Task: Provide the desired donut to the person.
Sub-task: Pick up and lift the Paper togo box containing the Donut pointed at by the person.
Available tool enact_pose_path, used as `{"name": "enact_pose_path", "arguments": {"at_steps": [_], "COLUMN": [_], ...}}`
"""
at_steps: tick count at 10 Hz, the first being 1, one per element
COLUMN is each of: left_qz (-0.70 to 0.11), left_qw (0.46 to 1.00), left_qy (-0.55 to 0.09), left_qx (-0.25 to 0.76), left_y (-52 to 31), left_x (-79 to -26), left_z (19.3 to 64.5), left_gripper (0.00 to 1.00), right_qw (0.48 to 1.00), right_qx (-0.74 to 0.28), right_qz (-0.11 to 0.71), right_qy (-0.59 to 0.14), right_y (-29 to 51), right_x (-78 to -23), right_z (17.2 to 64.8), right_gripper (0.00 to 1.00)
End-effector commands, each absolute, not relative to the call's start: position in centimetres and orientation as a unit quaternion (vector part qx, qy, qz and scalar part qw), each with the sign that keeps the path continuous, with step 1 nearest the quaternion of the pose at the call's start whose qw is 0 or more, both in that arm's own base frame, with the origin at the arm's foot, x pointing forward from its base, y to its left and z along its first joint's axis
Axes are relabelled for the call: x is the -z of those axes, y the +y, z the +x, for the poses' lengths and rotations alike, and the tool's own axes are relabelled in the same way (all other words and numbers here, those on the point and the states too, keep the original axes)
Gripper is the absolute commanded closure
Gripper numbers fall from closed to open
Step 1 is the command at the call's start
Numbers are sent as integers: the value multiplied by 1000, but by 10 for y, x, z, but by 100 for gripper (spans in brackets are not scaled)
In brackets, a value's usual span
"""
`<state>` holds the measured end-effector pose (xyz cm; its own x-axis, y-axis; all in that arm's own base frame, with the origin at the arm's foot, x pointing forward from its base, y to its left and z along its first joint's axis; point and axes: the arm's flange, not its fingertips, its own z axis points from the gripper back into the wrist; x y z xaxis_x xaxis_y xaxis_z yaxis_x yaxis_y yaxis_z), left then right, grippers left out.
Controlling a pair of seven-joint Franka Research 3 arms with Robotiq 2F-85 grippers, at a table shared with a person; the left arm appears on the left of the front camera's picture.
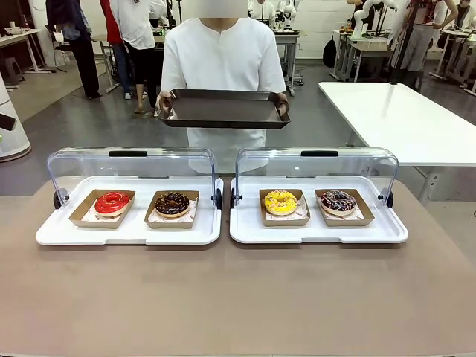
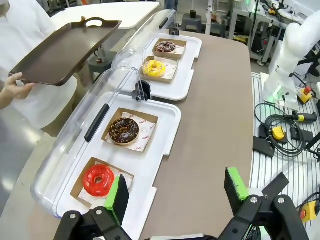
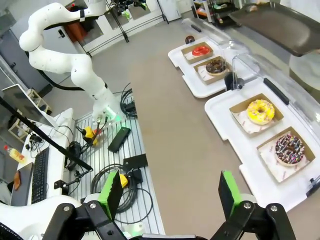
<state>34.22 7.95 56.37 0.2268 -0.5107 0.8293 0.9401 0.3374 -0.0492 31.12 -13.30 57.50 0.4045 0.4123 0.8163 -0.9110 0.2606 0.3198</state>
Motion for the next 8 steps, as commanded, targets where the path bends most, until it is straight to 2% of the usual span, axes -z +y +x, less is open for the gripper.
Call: {"name": "enact_pose_path", "arguments": {"at_steps": [1, 3, 4, 8], "left_qz": [-271, -288, -288, -288], "left_qw": [738, 728, 728, 728], "left_qy": [-370, -372, -372, -372], "left_qx": [496, 498, 498, 498], "left_y": [73, 79, 79, 79], "left_x": [-561, -564, -564, -564], "left_z": [335, 342, 342, 342], "left_gripper": [0, 0, 0, 0], "right_qw": [738, 742, 734, 734], "right_qx": [-464, -474, -458, -458], "right_qz": [384, 366, 400, 400], "right_qy": [-302, -302, -303, -303], "right_y": [-125, -118, -127, -127], "right_x": [-570, -573, -577, -577], "right_z": [308, 304, 311, 311], "right_gripper": [0, 0, 0, 0]}}
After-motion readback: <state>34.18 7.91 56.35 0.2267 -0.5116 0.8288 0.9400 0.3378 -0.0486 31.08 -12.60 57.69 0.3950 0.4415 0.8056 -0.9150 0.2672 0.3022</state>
